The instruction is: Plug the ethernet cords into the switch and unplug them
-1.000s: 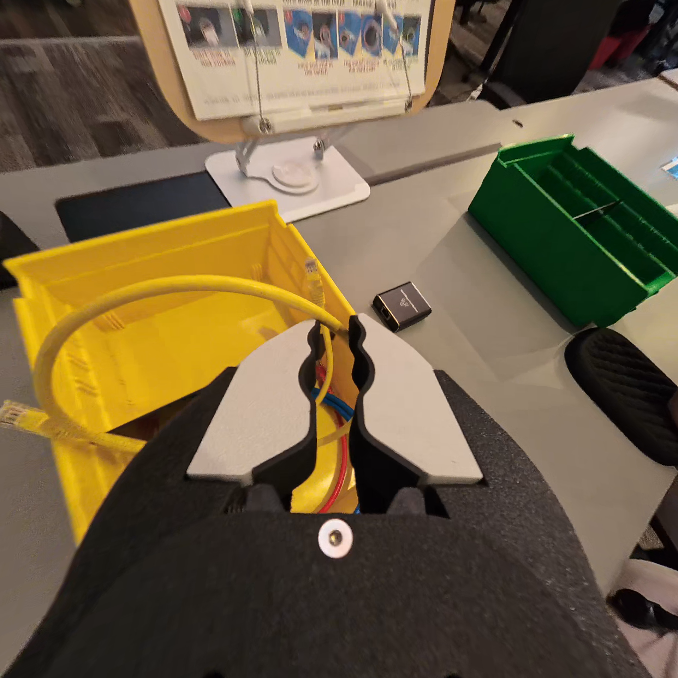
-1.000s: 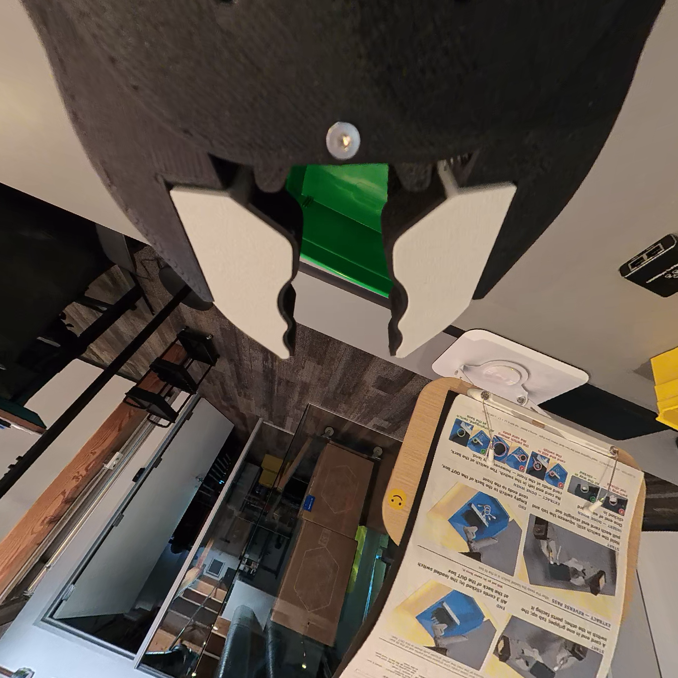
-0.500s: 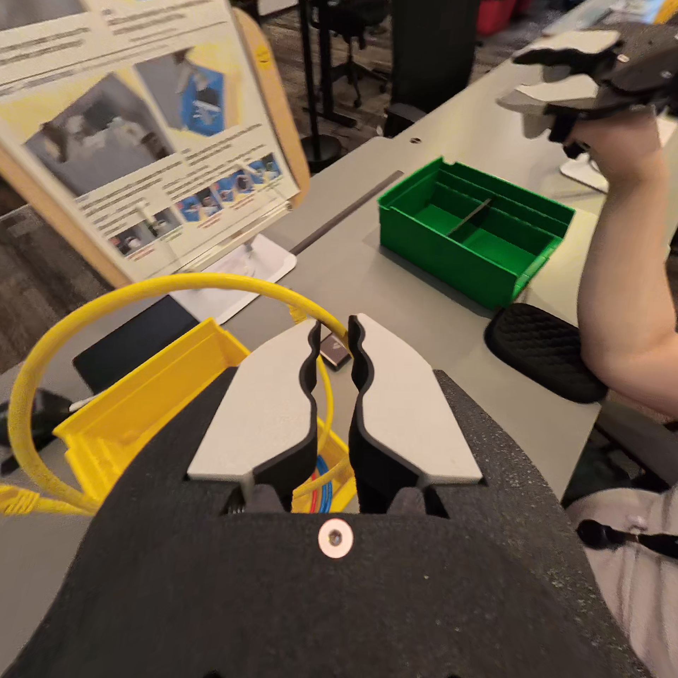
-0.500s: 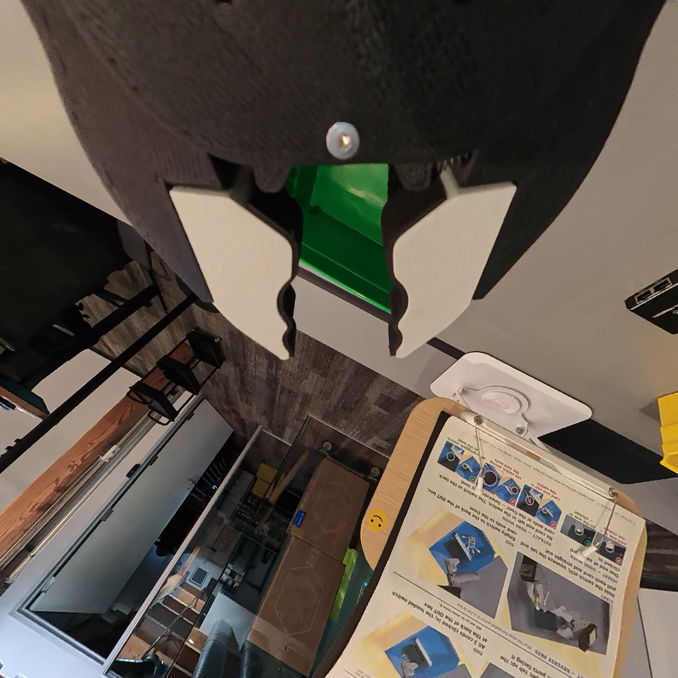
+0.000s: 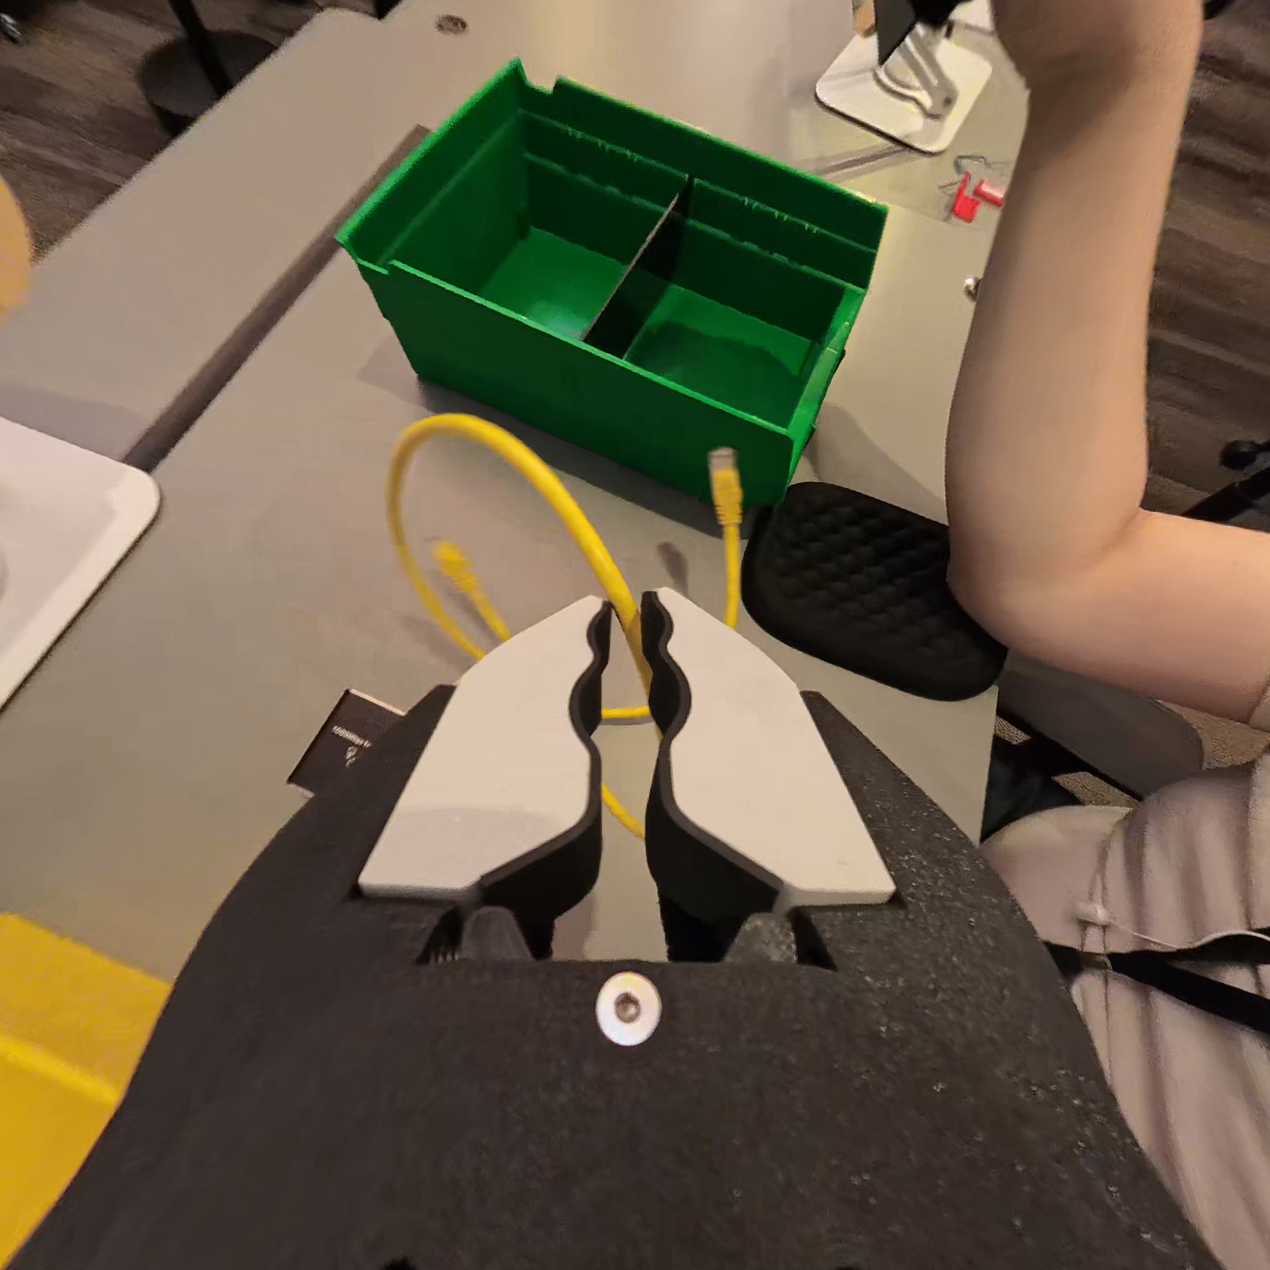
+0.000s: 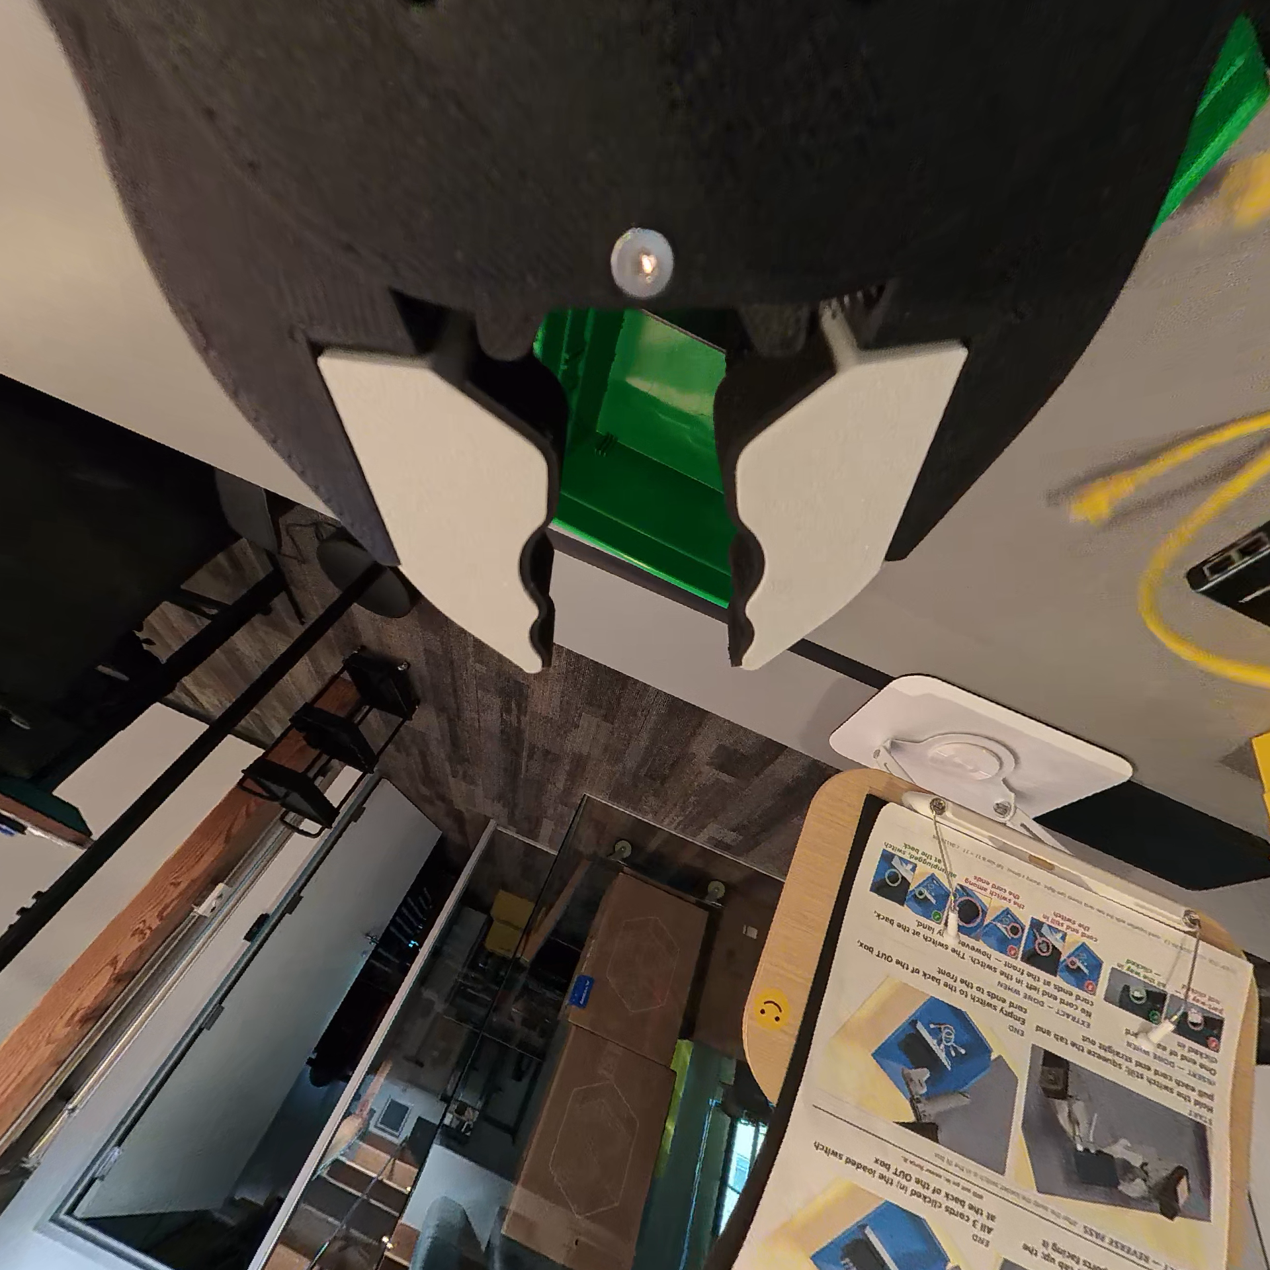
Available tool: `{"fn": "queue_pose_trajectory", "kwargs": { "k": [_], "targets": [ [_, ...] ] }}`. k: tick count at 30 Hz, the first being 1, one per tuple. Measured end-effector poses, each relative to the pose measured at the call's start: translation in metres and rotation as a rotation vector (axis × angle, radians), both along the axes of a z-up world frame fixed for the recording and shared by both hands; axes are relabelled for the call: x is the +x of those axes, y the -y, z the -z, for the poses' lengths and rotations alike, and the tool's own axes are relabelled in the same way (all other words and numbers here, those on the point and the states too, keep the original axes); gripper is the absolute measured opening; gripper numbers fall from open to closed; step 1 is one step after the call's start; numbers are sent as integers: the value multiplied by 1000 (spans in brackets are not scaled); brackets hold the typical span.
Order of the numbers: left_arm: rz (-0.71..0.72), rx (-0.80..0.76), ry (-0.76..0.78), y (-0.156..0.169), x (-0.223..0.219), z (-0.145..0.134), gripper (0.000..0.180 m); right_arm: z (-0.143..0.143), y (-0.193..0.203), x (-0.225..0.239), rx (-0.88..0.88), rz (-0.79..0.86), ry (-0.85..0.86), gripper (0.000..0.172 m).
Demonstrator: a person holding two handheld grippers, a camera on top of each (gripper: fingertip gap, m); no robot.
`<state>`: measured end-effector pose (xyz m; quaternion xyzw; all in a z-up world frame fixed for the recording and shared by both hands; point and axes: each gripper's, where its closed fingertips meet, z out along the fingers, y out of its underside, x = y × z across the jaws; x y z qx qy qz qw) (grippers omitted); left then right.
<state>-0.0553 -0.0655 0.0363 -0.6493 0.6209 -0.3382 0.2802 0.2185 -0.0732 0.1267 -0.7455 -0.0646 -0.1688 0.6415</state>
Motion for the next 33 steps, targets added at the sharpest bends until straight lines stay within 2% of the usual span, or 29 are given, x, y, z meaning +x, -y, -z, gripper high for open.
{"fn": "queue_pose_trajectory", "kwargs": {
  "k": [6, 13, 22, 26, 28, 30, 33],
  "targets": [
    [75, -34, -81, 5, 50, 36, 6, 1, 0, 1, -2, -6, 0, 50],
    [154, 107, -218, 22, 58, 89, 6, 5, 1, 9, 4, -8, -33, 50],
    [174, -59, -205, 39, 56, 141, 9, 10, 0, 12, -12, -11, -41, 50],
    [184, -107, -130, 45, 53, 143, 36, 13, -1, 13, -24, -13, -47, 50],
    [187, -95, -112, 42, 44, 137, 43, 15, 0, 14, -35, -11, -45, 50],
    [170, -62, -71, 35, 30, 119, 46, 16, 1, 15, -38, -7, -44, 50],
    [70, 38, -3, 7, -4, 76, 47, 14, 3, 15, -27, -8, -49, 50]
  ]
}}
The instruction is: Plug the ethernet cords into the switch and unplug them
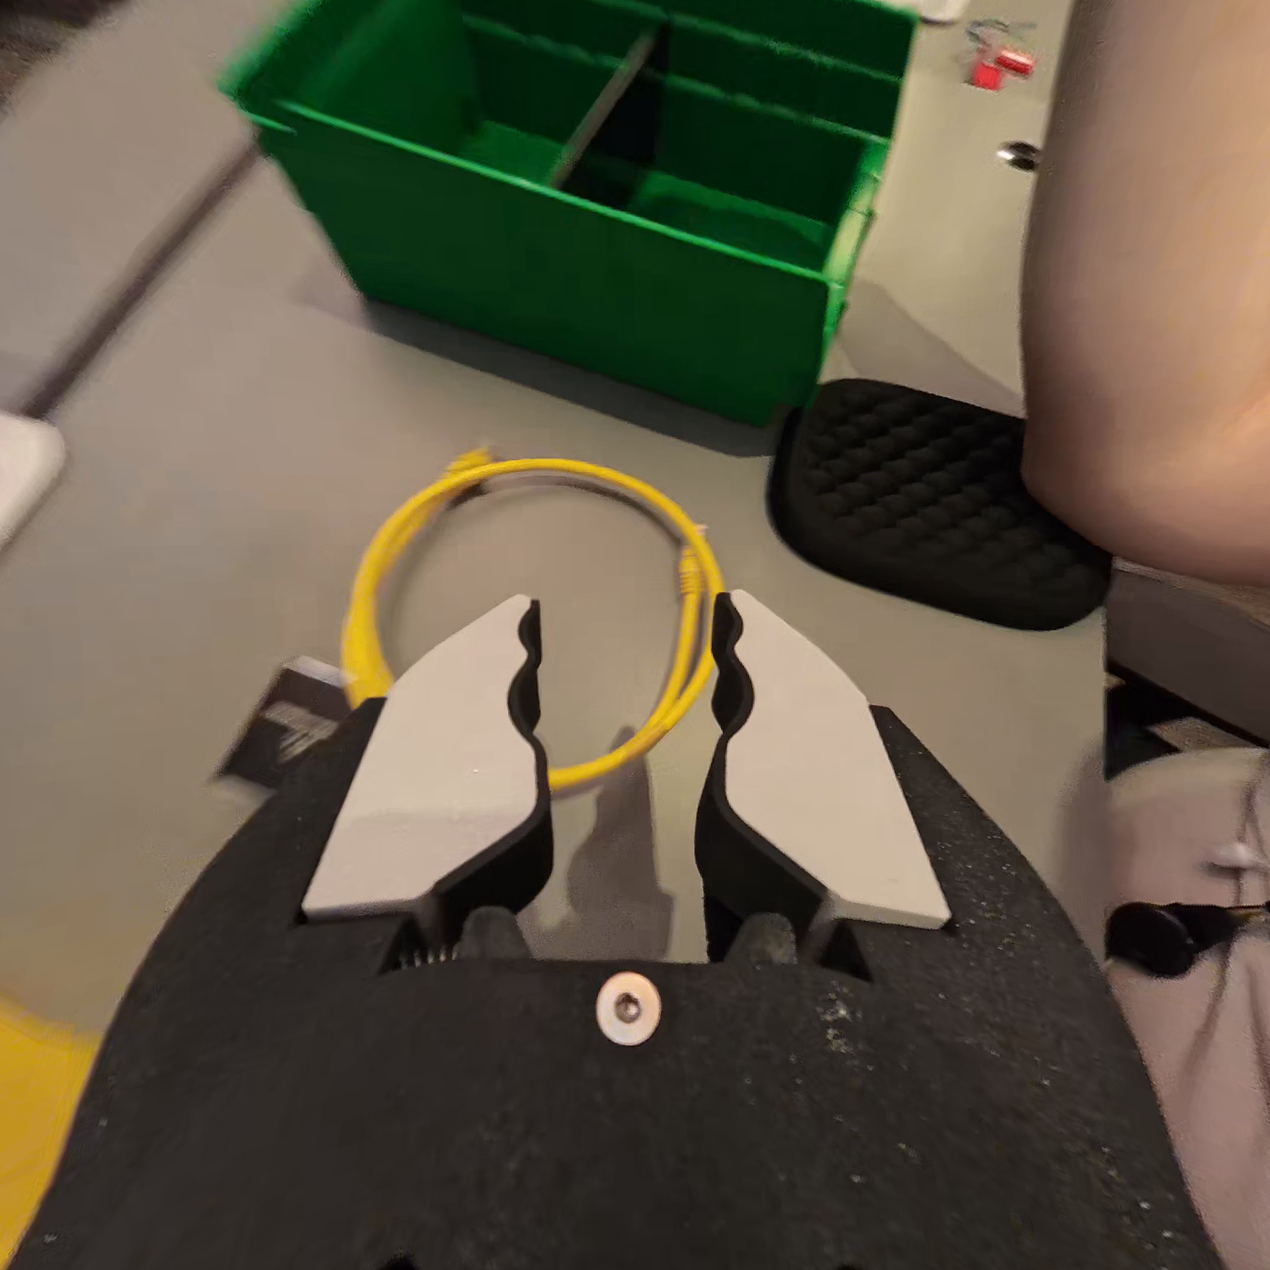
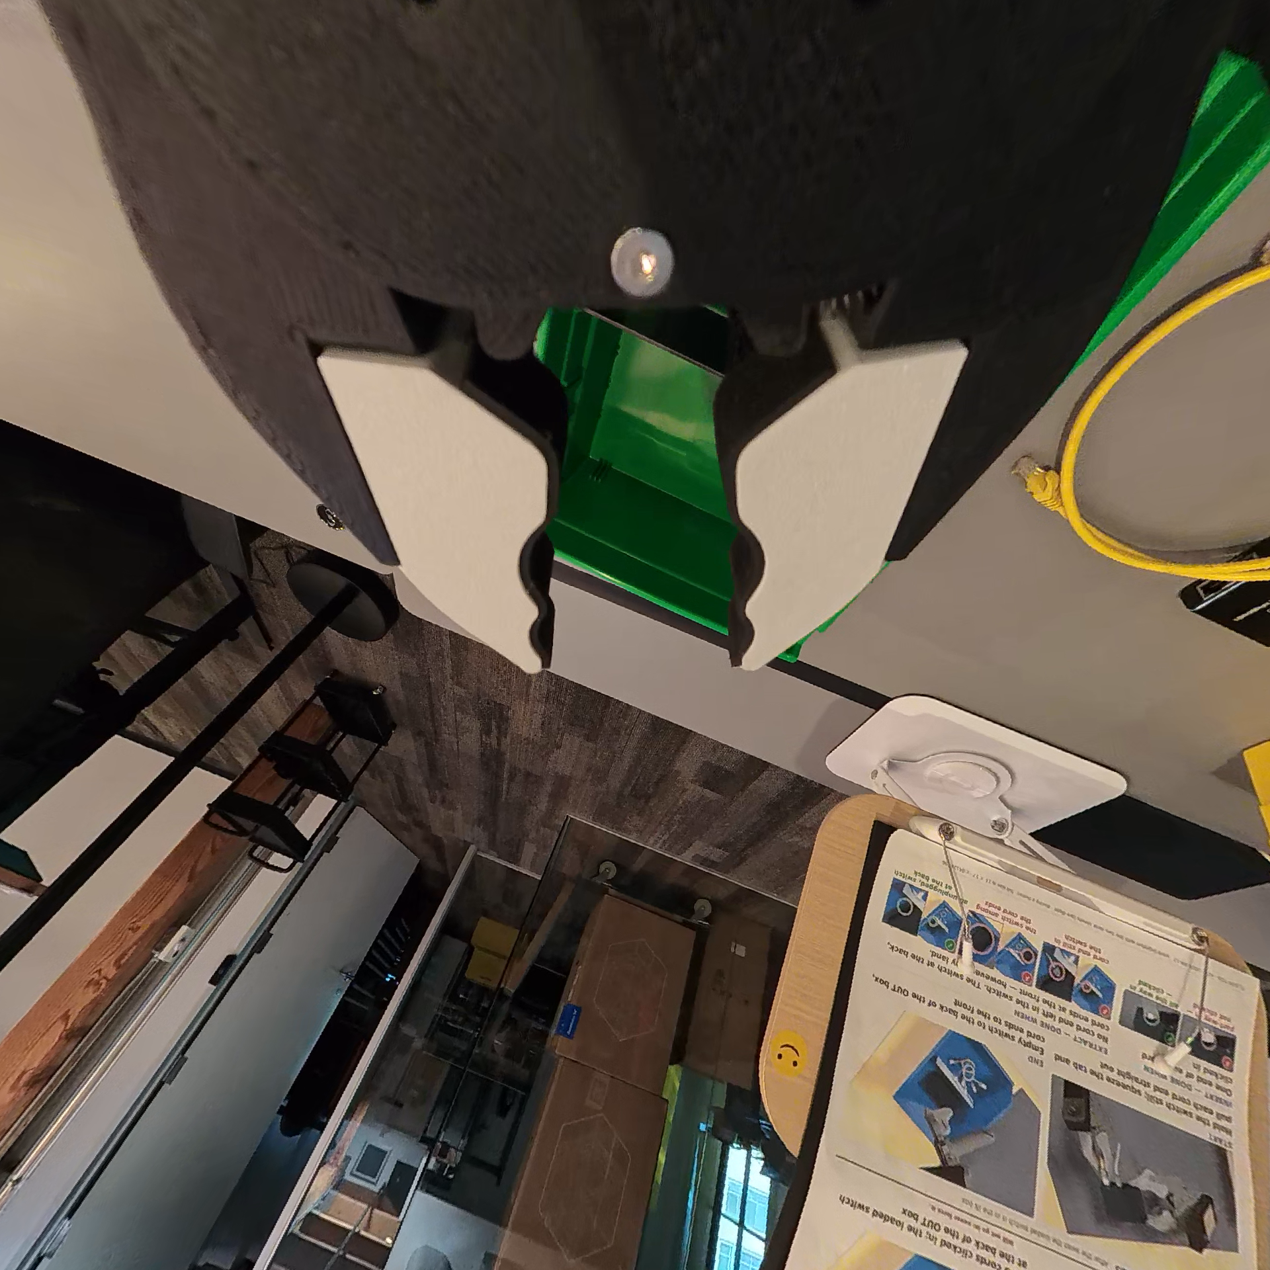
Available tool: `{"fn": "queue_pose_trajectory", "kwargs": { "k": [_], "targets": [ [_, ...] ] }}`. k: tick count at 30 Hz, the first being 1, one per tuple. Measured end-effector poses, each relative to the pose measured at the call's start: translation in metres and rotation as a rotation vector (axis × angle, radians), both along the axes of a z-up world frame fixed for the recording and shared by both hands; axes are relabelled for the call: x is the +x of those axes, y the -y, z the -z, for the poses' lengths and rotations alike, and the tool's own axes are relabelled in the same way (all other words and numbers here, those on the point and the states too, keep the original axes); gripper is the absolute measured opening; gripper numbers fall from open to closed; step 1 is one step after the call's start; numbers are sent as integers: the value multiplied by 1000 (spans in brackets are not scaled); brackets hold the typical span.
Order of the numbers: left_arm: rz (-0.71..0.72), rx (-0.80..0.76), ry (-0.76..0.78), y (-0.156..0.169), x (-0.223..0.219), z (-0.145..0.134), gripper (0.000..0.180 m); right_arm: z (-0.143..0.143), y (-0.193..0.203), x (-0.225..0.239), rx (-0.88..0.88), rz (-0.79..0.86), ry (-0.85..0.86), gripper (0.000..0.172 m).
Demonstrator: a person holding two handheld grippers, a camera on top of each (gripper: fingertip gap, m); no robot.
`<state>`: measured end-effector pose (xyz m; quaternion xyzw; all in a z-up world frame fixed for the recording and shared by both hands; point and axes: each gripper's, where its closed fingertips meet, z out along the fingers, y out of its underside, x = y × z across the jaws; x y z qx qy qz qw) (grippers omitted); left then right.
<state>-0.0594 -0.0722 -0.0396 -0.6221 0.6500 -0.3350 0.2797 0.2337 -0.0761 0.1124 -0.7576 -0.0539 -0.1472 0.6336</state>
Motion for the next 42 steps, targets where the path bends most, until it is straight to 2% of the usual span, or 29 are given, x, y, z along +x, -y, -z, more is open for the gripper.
{"fn": "queue_pose_trajectory", "kwargs": {
  "k": [2, 4, 7, 9, 12, 14, 16, 18, 21, 24, 26, 27, 28, 37, 42],
  "targets": [
    [-110, 93, 26, -28, -36, -31, 56, -1, 1, 0, 4, -1, -1, 50],
    [-248, 197, 48, -59, -80, -60, 57, 0, 1, 1, 4, 0, -3, 50],
    [-370, 341, 81, -83, -151, -85, 45, 3, 2, 5, 1, 5, -16, 50],
    [-386, 355, 26, -84, -190, -74, 45, 6, 2, 8, -5, 12, -30, 50],
    [-342, 271, -111, -72, -221, -34, 48, 11, 2, 10, -20, 17, -43, 50],
    [-296, 268, -175, -67, -231, -9, 36, 15, 1, 12, -34, 21, -43, 50],
    [-271, 247, -156, -65, -230, 4, 32, 18, 2, 13, -46, 23, -42, 50],
    [-247, 171, -168, -63, -230, 16, 31, 19, 1, 14, -44, 22, -49, 50],
    [-194, 66, -288, -61, -239, 41, 35, 22, 2, 16, -53, 23, -59, 50],
    [-192, 51, -379, -67, -246, 58, 35, 27, 2, 19, -72, 31, -60, 50],
    [-193, 54, -376, -70, -245, 61, 24, 29, 3, 21, -74, 32, -66, 50],
    [-184, 48, -366, -69, -244, 61, 11, 29, 3, 21, -74, 32, -69, 50],
    [-178, 35, -354, -68, -242, 61, 9, 30, 3, 22, -75, 32, -72, 50],
    [-180, -6, -398, -67, -246, 65, 13, 40, 2, 25, -113, 26, -82, 50],
    [-173, 0, -405, -67, -247, 63, 8, 42, 3, 27, -118, 31, -85, 50]
  ]
}}
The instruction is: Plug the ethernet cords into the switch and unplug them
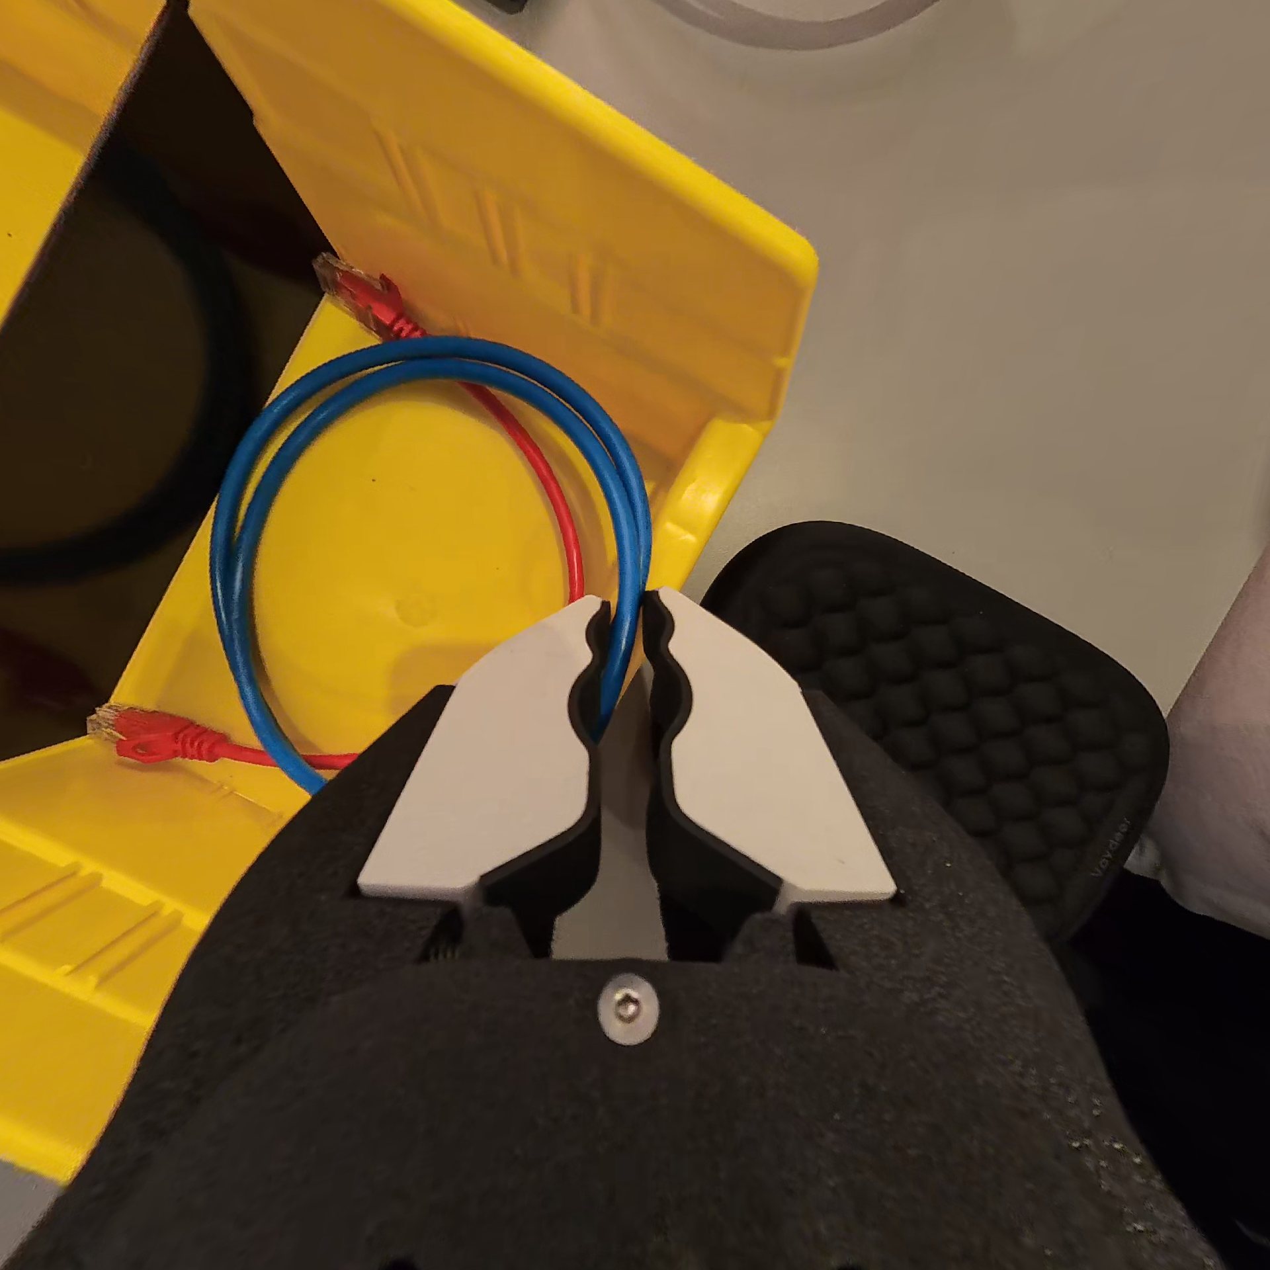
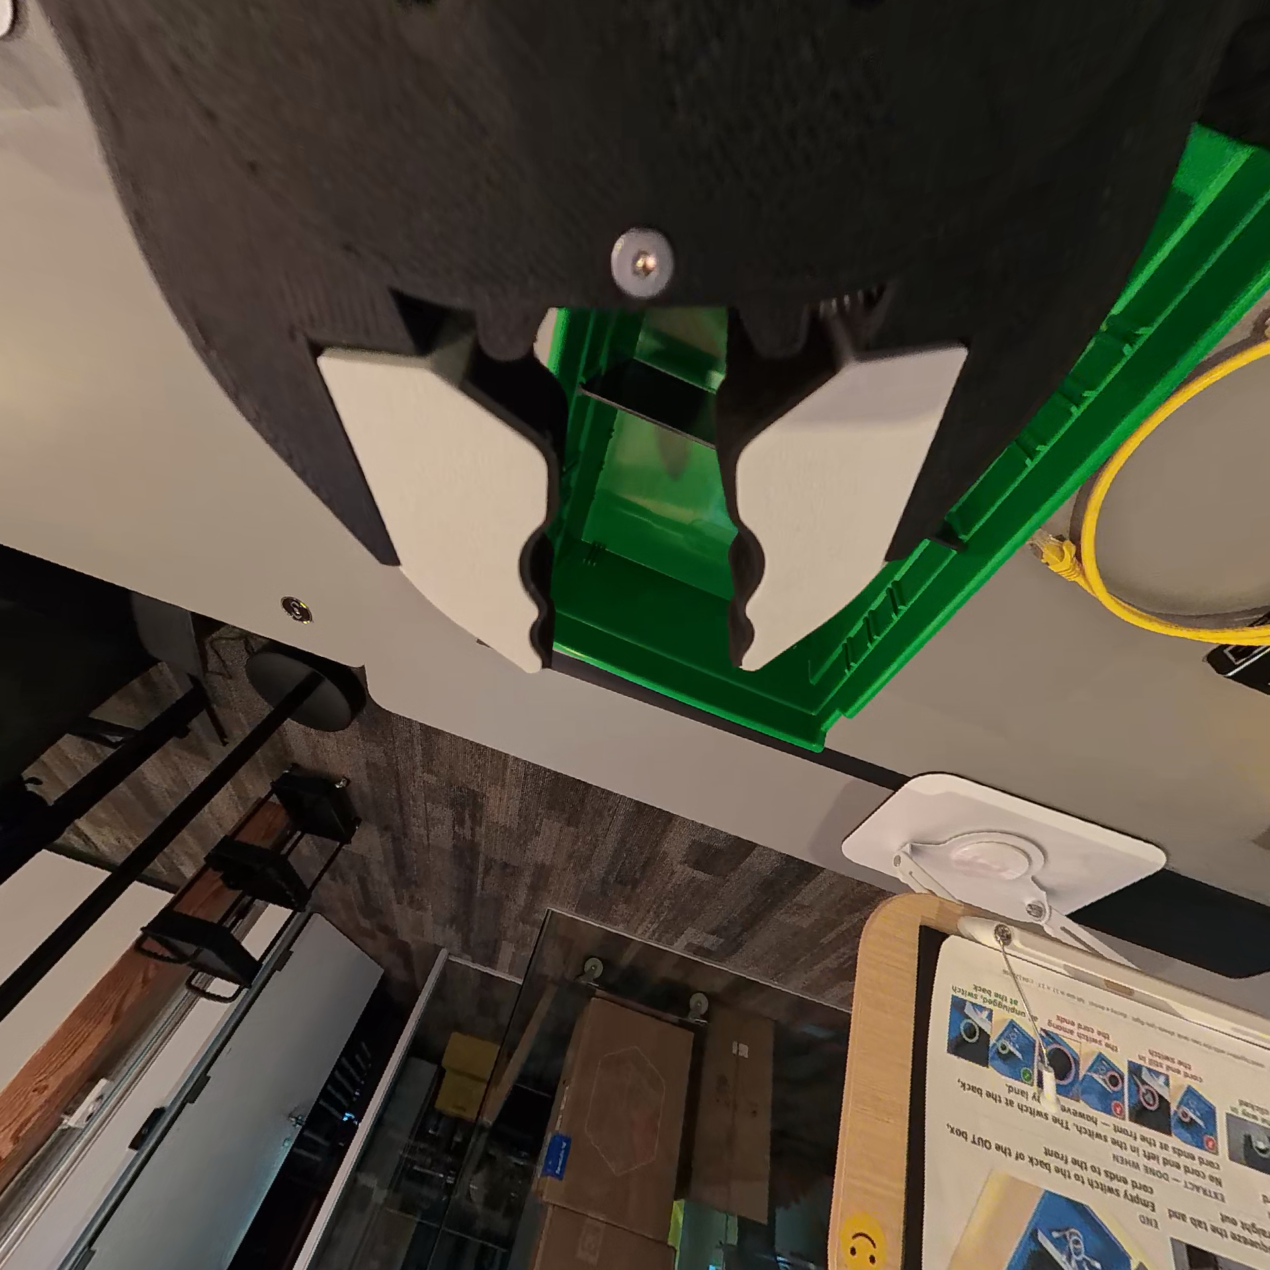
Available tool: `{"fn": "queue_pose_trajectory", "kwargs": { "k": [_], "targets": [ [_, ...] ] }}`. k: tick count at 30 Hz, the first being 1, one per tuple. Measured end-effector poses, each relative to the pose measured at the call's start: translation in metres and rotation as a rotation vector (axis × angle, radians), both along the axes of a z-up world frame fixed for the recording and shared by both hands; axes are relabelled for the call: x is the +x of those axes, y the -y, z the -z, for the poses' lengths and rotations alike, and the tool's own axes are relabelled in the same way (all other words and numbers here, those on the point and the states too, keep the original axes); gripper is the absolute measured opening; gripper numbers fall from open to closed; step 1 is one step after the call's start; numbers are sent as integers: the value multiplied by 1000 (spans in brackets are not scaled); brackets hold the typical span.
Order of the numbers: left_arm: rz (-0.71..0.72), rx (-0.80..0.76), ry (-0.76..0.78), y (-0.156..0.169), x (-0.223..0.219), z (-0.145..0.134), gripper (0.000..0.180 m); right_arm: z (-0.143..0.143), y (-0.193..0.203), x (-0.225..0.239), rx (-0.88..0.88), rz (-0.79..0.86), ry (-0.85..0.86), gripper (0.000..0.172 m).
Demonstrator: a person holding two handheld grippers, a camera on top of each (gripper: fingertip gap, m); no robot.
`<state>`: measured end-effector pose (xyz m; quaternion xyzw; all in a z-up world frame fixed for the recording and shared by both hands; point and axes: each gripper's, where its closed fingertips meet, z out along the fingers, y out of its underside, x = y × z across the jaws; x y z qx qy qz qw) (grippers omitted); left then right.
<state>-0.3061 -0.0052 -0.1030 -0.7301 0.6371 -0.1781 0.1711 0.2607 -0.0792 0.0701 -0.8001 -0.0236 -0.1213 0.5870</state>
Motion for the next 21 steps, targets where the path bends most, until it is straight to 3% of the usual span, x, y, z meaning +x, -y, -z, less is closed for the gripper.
{"fn": "queue_pose_trajectory", "kwargs": {
  "k": [5, 14, 18, 21],
  "targets": [
    [-34, 71, 87, -6, 0, -32, 7, -1, 3, 2, 11, 4, -7, 50],
    [-65, 270, 285, -4, 2, -150, 6, 0, 7, 7, 21, 14, -21, 50],
    [-15, 359, 334, 9, 26, -193, 6, 1, 9, 10, 23, 18, -29, 50],
    [29, 355, 351, 20, 60, -207, 6, 2, 10, 11, 23, 20, -36, 50]
  ]
}}
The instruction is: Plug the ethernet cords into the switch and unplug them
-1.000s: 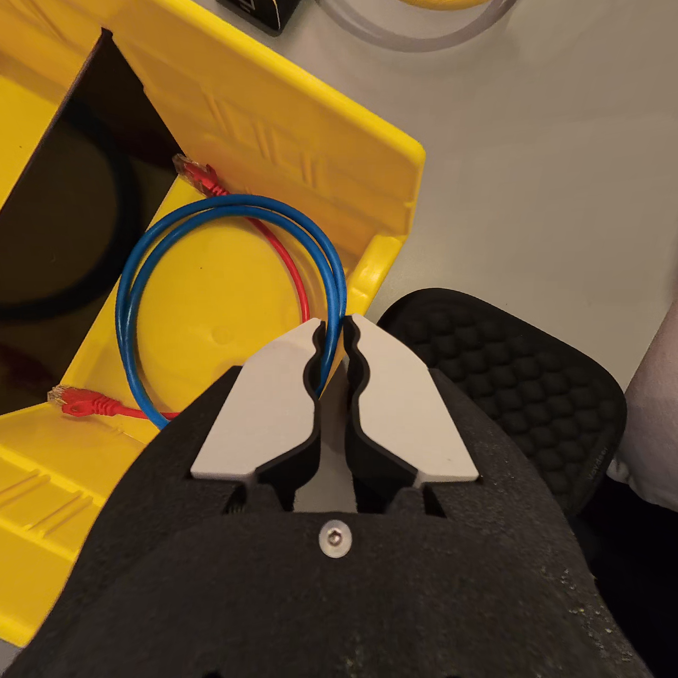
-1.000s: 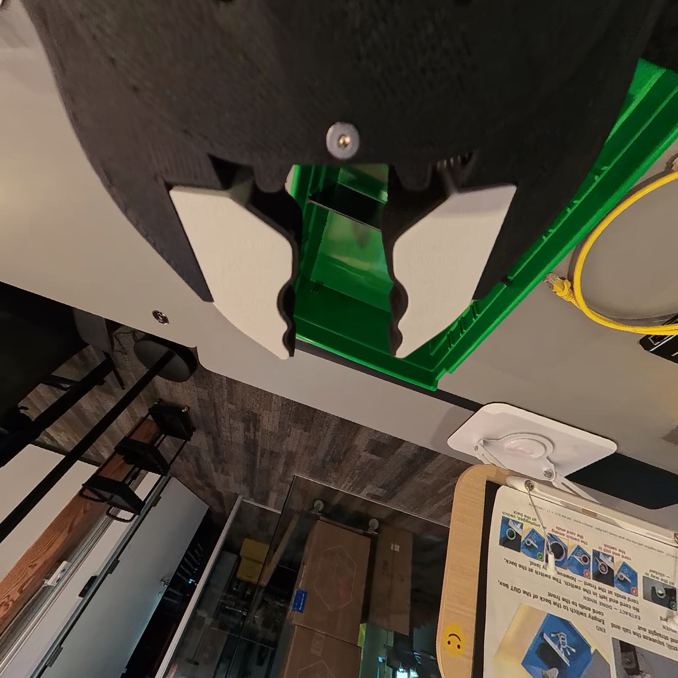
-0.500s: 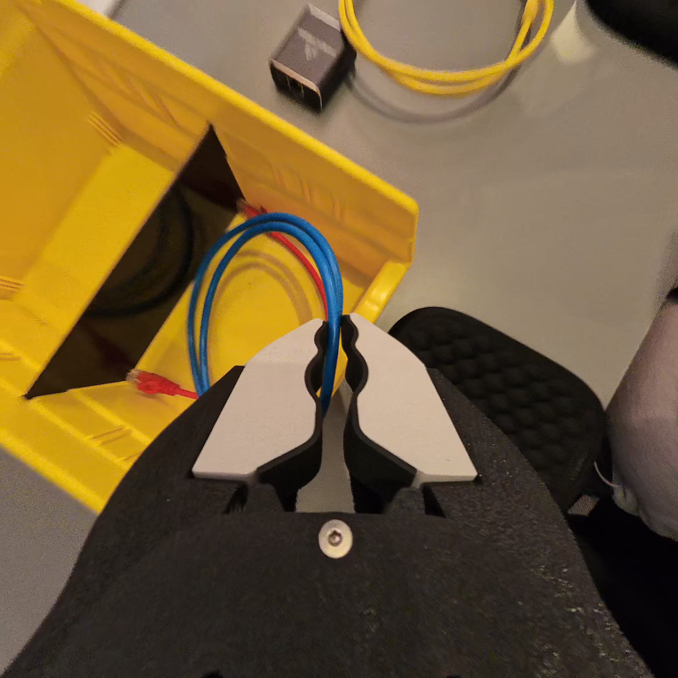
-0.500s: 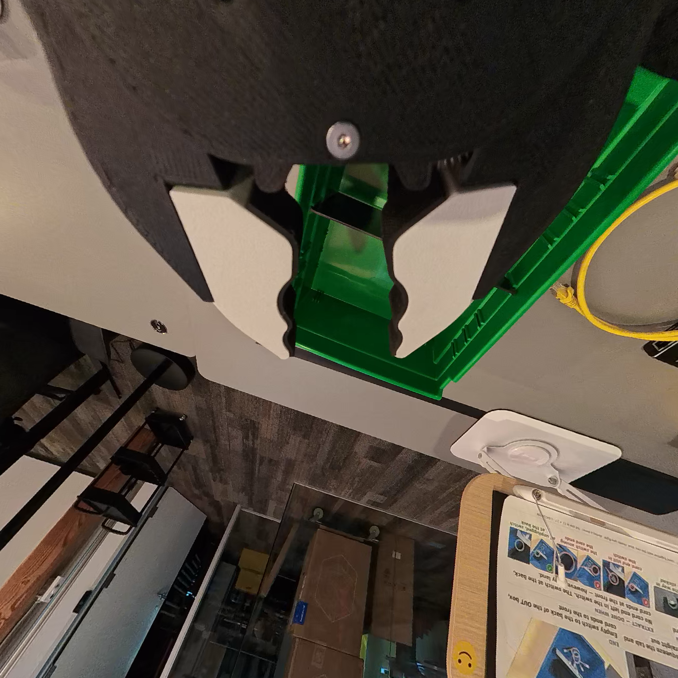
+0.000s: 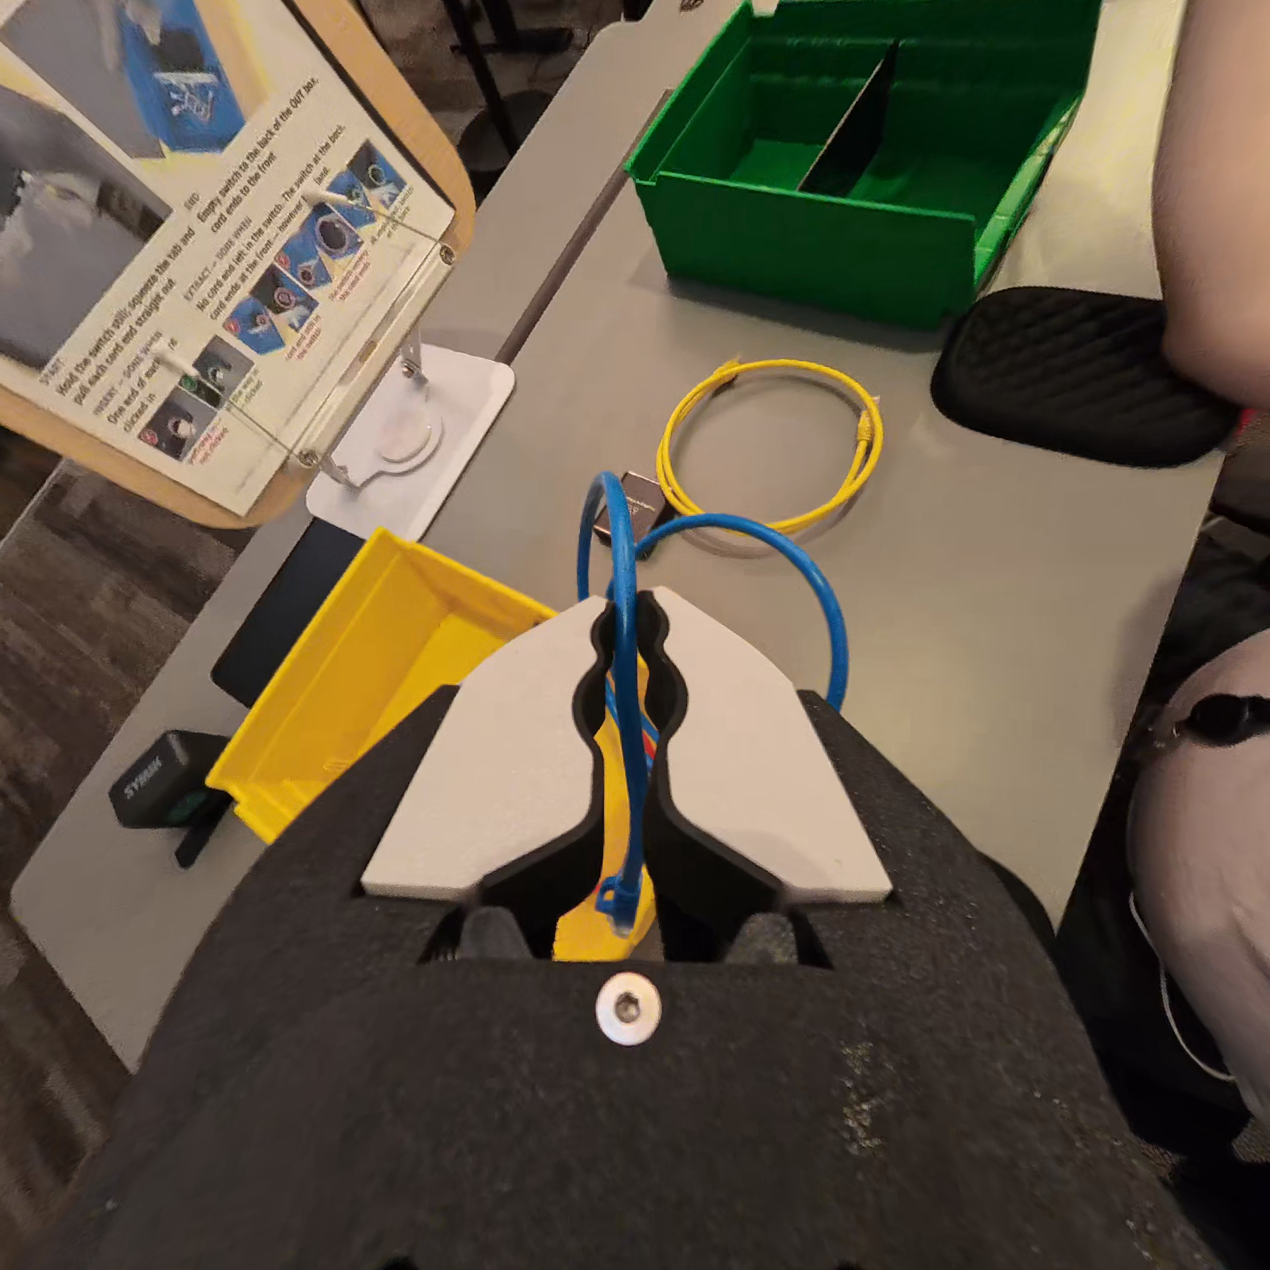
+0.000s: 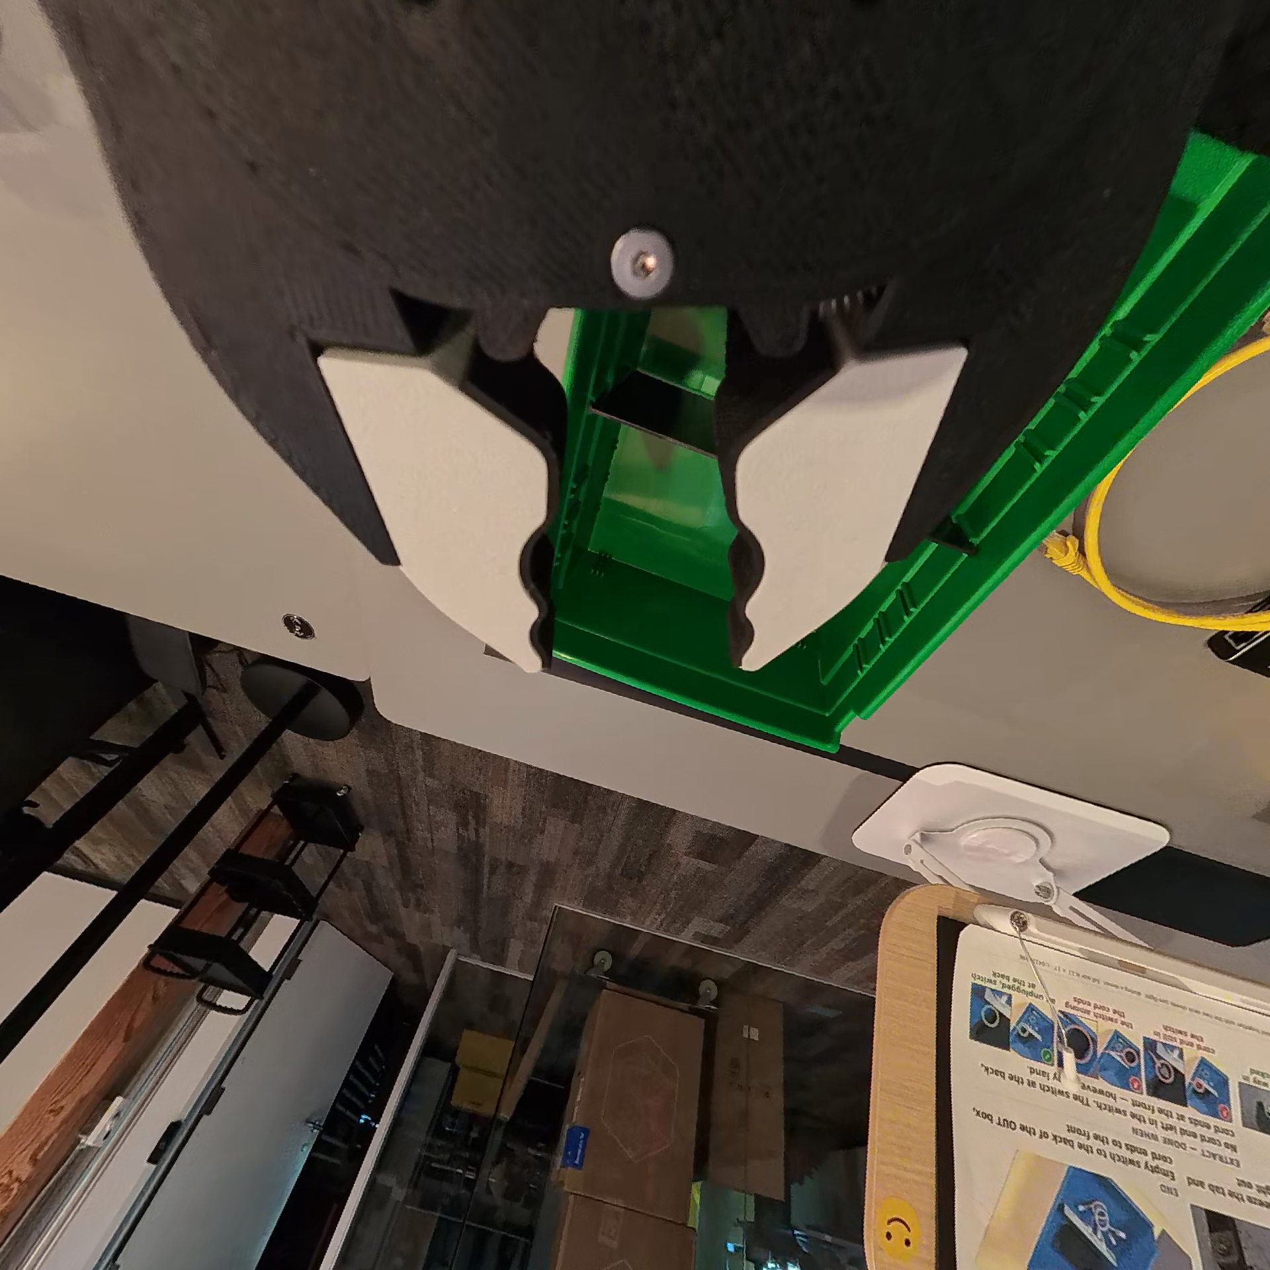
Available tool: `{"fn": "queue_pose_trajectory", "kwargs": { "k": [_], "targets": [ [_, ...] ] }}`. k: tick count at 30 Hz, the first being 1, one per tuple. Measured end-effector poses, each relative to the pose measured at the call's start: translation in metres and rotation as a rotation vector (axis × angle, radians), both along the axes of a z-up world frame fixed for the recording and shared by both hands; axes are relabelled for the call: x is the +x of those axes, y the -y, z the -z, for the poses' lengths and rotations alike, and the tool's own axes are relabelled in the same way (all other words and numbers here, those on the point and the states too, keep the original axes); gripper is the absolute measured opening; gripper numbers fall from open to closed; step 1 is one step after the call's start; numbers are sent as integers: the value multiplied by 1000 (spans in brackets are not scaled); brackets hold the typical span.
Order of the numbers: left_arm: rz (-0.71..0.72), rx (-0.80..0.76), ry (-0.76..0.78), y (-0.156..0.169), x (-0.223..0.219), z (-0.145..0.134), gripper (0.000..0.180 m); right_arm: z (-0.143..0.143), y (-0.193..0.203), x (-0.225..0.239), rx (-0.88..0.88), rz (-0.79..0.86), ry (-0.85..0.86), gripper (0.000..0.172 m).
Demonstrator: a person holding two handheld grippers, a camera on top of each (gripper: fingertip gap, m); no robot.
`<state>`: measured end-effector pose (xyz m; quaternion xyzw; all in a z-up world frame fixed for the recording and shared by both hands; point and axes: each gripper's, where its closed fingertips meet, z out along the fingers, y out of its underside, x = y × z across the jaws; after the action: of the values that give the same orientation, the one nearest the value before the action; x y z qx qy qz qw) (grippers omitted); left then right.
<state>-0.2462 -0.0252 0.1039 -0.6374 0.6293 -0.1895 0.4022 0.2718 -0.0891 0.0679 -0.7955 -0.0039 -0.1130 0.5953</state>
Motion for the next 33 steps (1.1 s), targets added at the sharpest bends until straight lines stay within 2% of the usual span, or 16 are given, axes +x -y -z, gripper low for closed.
{"fn": "queue_pose_trajectory", "kwargs": {
  "k": [5, 11, 15, 18, 24, 29, 33],
  "targets": [
    [11, 73, -63, -5, 51, -9, 5, 1, 0, -1, -2, -5, -2, 50],
    [65, 202, -46, 1, 87, -61, 6, 5, -7, -4, -30, -17, 11, 50],
    [121, 237, -73, 10, 113, -72, 5, 5, -9, -7, -42, -22, 20, 50],
    [162, 222, -106, 12, 137, -61, 5, 4, -9, -8, -38, -26, 23, 50],
    [210, 180, -186, 7, 175, -20, 5, 4, -8, -7, -30, -32, 10, 50],
    [231, 137, -205, 4, 200, -4, 5, 7, -12, -8, -46, -38, 13, 50],
    [284, 19, -294, 24, 212, 45, 5, 8, -14, -11, -56, -48, 21, 50]
  ]
}}
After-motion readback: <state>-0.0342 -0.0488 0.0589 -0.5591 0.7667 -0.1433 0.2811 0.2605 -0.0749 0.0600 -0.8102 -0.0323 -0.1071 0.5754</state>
